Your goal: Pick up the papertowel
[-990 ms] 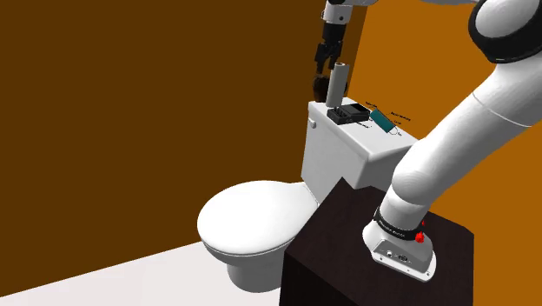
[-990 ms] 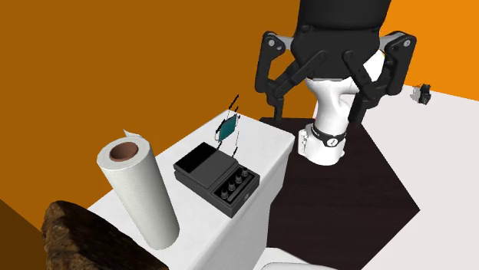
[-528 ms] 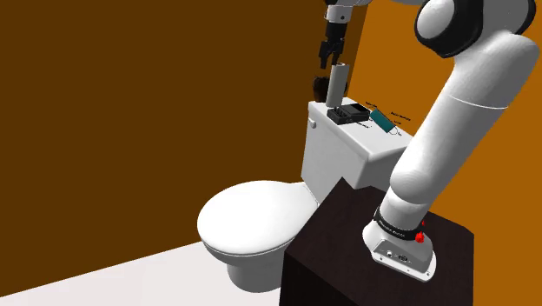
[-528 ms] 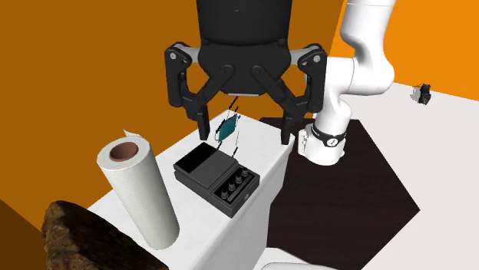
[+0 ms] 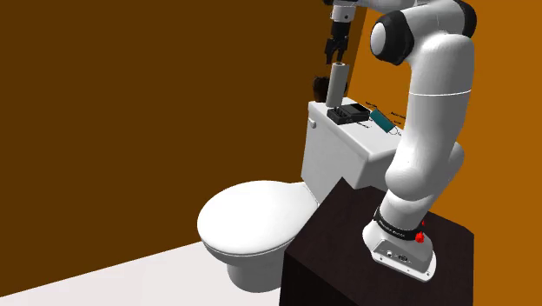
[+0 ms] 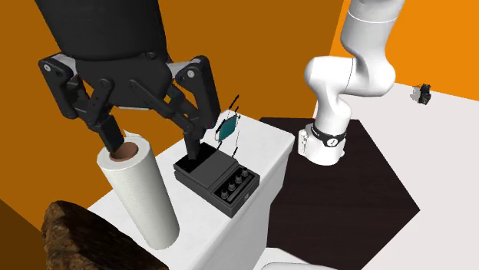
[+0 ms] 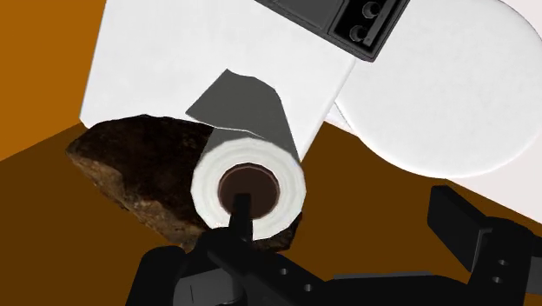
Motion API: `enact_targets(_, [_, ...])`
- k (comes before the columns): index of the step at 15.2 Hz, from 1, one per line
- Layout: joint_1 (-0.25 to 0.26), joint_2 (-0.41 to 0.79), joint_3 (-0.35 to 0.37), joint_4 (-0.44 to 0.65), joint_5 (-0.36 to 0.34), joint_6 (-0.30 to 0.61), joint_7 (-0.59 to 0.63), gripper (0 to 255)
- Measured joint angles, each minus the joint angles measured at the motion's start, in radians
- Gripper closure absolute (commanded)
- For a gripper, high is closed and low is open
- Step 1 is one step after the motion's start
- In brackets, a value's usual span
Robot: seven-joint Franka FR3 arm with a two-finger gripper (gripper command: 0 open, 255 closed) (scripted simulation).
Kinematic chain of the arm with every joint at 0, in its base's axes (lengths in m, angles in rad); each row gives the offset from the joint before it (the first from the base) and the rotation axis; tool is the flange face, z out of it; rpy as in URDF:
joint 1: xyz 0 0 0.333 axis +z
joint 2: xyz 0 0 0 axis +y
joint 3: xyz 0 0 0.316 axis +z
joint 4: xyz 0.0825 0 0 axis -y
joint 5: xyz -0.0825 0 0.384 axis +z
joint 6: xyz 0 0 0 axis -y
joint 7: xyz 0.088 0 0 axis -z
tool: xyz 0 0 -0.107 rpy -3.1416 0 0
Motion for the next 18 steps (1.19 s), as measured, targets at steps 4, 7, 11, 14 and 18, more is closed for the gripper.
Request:
enact_targets(4, [-0.11, 0.179, -0.003, 0.239, 0.084, -0.085, -0.053, 0])
enact_targets(7, [-0.102, 0.172, -0.004, 0.189, 0.08, -0.043, -0.059, 0])
enact_targets(11, [-0.084, 0.153, -0.006, 0.11, 0.07, 0.016, -0.061, 0])
enact_targets(14, [-0.083, 0.153, -0.005, 0.101, 0.07, 0.027, -0.061, 255])
enact_targets(18, [-0.083, 0.152, -0.006, 0.099, 0.069, 0.029, -0.061, 255])
